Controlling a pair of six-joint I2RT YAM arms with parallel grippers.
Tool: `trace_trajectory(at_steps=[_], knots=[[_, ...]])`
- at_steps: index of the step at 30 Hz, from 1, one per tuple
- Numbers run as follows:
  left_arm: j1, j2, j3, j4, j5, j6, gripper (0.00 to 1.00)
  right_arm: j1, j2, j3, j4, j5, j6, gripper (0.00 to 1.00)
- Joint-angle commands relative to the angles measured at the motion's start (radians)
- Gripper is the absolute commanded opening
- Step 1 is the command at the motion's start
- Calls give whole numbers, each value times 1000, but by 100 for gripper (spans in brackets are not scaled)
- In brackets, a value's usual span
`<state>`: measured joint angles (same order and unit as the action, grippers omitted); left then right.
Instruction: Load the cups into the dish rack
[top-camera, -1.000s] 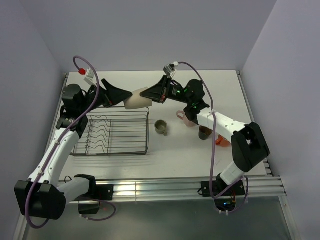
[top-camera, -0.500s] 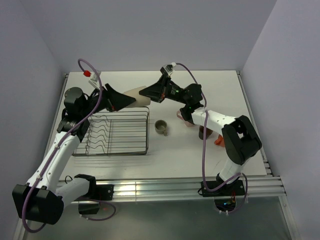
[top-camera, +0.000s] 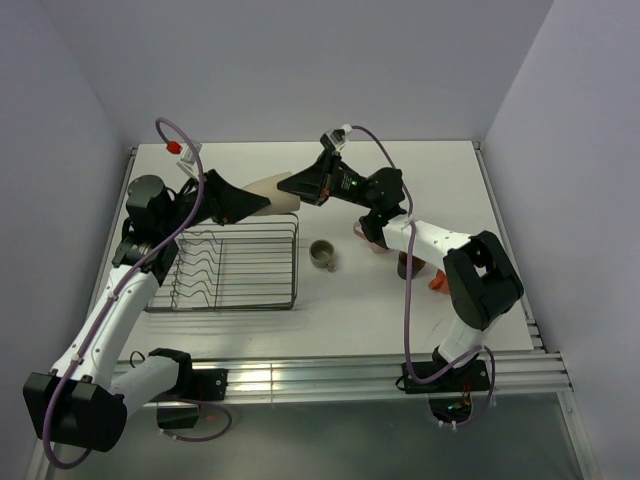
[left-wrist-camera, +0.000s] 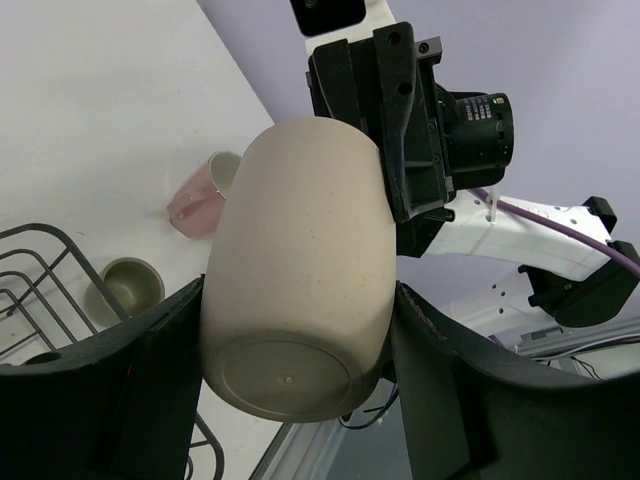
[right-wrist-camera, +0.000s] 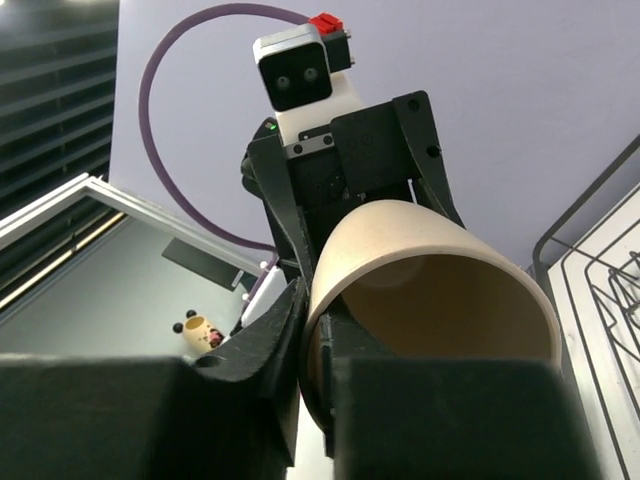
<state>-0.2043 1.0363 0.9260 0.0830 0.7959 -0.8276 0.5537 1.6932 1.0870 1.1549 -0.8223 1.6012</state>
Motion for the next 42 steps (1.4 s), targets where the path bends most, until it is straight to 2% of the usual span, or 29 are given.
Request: trace_trajectory(at_steps=[1,2,3,4,7,10,13,17,21,22,26,28,31,40,42], knots=[[-7,-22,56,-29,-7,41,7,12,-46,16,-7,25,-60,16],[-7,-27,63,-43,-15,47,0,12,-53,13,-26,28,-85,22],[-7,-31,71,-61,-21,51,0,11,-61,4,-47,41,-102,27],[-7,-33,79,-74,-27,62,0,11,-85,-5,-99,52,-124,38],[-7,-38,132,-136,-49,87,0,8,-150,-41,-228,109,-223,50],[-6,-38,172,-204,-83,119,0,0,-210,-55,-354,155,-320,56],[-6,-28,215,-264,-124,159,0,-6,-263,-55,-487,189,-405,58],[-6,-15,280,-420,-196,223,0,-15,-351,-94,-658,329,-532,58],[-4,-2,349,-606,-337,304,0,-15,-457,-72,-932,546,-685,58],[-4,5,378,-647,-409,333,0,-17,-489,-62,-1027,587,-739,58],[-4,62,428,-816,-588,389,0,-18,-532,-6,-1187,751,-843,58],[-4,94,436,-882,-683,415,0,-17,-544,2,-1225,804,-877,58],[-4,140,427,-934,-751,442,0,-18,-534,37,-1267,819,-909,58],[-15,229,387,-962,-790,463,0,-18,-484,86,-1316,813,-954,59],[-30,248,376,-965,-834,461,0,-18,-475,93,-1324,808,-960,59]])
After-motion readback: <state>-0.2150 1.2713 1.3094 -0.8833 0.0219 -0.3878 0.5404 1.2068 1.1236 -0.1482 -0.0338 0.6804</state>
